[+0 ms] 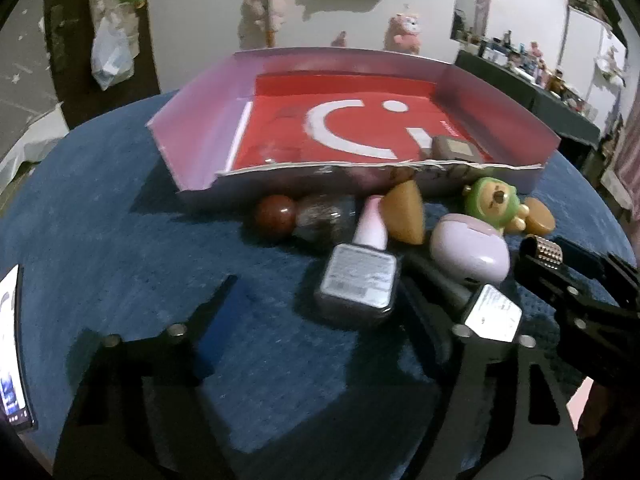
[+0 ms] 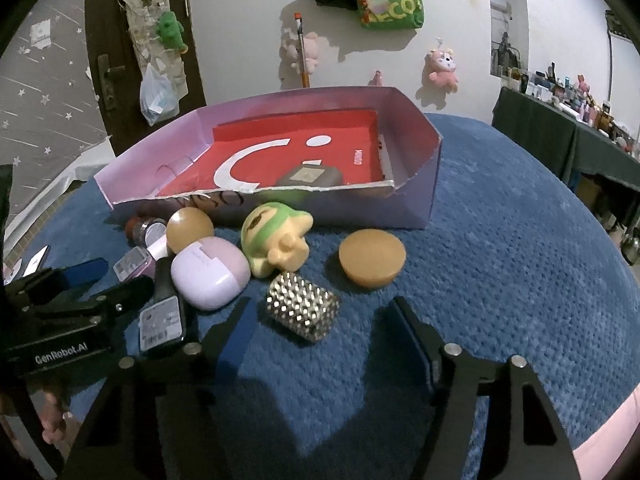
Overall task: Organize rigid objects
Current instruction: 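Grasp the pink-capped nail polish with the left tool while the right tool grasps the silver studded cube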
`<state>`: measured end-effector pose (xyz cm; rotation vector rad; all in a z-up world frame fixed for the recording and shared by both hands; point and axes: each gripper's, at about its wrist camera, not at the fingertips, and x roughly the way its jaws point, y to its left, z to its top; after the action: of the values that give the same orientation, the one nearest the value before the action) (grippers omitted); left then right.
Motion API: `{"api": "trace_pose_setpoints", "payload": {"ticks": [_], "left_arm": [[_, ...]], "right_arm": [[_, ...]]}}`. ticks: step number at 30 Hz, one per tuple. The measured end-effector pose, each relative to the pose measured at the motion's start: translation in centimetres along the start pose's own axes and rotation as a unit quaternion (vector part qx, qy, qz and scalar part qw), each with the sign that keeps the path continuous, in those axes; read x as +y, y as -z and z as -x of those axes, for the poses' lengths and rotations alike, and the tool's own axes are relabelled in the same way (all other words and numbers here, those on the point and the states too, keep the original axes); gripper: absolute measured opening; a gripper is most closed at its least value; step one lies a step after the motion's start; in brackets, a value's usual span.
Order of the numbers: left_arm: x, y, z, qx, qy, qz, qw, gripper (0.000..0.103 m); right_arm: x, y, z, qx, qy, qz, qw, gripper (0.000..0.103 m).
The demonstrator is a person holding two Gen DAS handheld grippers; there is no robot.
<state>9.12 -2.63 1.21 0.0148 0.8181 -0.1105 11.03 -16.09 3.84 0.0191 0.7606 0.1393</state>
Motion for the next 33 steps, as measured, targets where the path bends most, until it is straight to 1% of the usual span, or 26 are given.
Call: {"api": "trace_pose_setpoints", "payload": {"ticks": [1, 2, 3, 4, 5, 6, 7, 8, 10, 15, 19, 26, 33], "left_arm": [[-0.1, 0.0, 0.0, -0.001, 0.002, -0.005, 1.0, 0.065], [-0.3, 0.0, 0.0, -0.002, 0.005, -0.009, 0.9999, 0.061], [-0.5, -0.1, 0.0, -0.003, 0.009, -0.012, 0.9999, 0.058], [-0.5, -0.1, 0.0, -0.004, 0.013, -0.013, 0.9998, 0.053], [-0.6, -0.1, 0.0, -0.004, 0.016, -0.014, 0.9998, 0.048], [-0.6, -0.1, 0.1, -0.005, 0.023, -0.015, 0.9996, 0.045], [-0.7, 0.0, 0.2, -0.006, 0.027, -0.015, 0.9995, 0.04], [-0.7, 0.0, 0.3, -0.007, 0.029, -0.016, 0.9994, 0.038], [-0.8, 0.1, 0.4, -0.009, 0.028, -0.018, 0.9994, 0.038], [-0.5, 0.6, 1.1, -0.007, 0.043, -0.008, 0.999, 0.036], [-0.4, 1.4, 2.0, -0.007, 0.046, -0.008, 0.9989, 0.035], [-0.4, 2.2, 3.6, -0.016, 0.049, -0.006, 0.9987, 0.034], [-0.3, 2.2, 4.3, -0.022, 0.053, -0.002, 0.9983, 0.034]], "right_arm": [[0.0, -0.1, -0.1, 0.001, -0.002, 0.001, 1.0, 0.065], [0.0, -0.2, -0.2, 0.0, -0.001, 0.002, 1.0, 0.062], [0.1, -0.2, -0.2, 0.0, -0.001, 0.002, 1.0, 0.055], [0.1, -0.3, -0.3, 0.001, -0.002, 0.002, 1.0, 0.053], [0.1, -0.3, -0.3, -0.001, -0.002, 0.003, 1.0, 0.046], [0.1, -0.3, -0.3, -0.001, -0.009, 0.002, 1.0, 0.041], [0.0, -0.3, -0.2, -0.001, -0.012, 0.001, 1.0, 0.041], [0.0, -0.3, -0.1, -0.001, -0.013, 0.001, 1.0, 0.041], [0.0, -0.2, 0.0, -0.001, -0.015, -0.001, 1.0, 0.041], [-0.3, 0.2, 0.8, -0.002, -0.022, -0.011, 1.0, 0.041], [-0.2, 0.4, 1.6, -0.006, -0.029, -0.014, 0.999, 0.041], [0.8, 0.6, 3.1, -0.017, -0.044, -0.005, 0.999, 0.041], [1.9, 0.7, 3.5, -0.015, -0.059, 0.006, 0.998, 0.041]]}}
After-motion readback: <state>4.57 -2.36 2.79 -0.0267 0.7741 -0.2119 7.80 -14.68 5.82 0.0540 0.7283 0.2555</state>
